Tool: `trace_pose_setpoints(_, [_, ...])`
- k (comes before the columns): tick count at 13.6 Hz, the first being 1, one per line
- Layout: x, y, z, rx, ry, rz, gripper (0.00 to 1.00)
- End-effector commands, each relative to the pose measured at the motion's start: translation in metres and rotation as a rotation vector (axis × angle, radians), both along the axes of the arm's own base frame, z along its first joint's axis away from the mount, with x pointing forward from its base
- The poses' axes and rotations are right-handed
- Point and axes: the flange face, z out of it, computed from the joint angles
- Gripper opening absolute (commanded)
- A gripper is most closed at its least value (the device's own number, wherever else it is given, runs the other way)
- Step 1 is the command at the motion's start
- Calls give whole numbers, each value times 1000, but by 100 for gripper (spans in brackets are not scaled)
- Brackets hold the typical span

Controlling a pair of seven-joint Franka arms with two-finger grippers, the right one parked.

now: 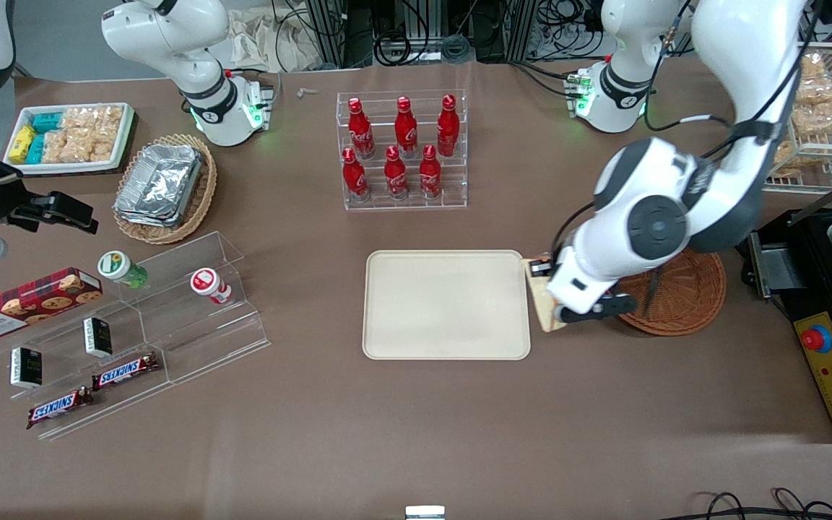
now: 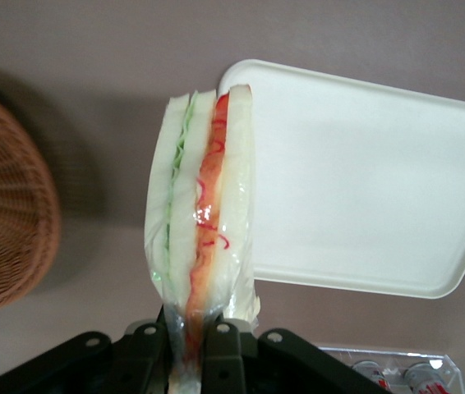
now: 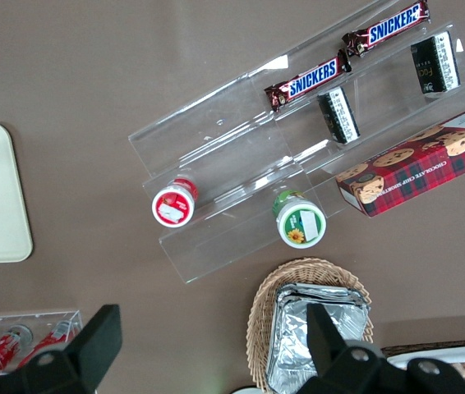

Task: Place sandwich from basket to tray
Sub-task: 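Lift the sandwich and carry it with the left gripper toward the cream tray, then lower the sandwich onto the tray and open the left gripper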

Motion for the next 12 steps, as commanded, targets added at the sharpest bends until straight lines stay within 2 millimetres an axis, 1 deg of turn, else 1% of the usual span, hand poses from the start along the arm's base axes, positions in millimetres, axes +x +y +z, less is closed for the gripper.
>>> trace_pose_setpoints(1, [-5, -38, -36, 60, 8, -22, 11])
trace_pose_setpoints(2, [-8, -46, -53, 76, 21, -34, 11])
trace_pose_setpoints(4, [-7, -58, -68, 54, 4, -45, 11])
trace_pose_setpoints(5, [-6, -60, -77, 44, 3, -48, 10])
trace_pose_setpoints(7, [-10, -67, -106, 92, -4, -97, 9])
trace_pose_setpoints(8, [-10, -67, -117, 108, 2, -97, 9])
trace_pose_setpoints(12, [-5, -64, -132, 96, -4, -91, 9])
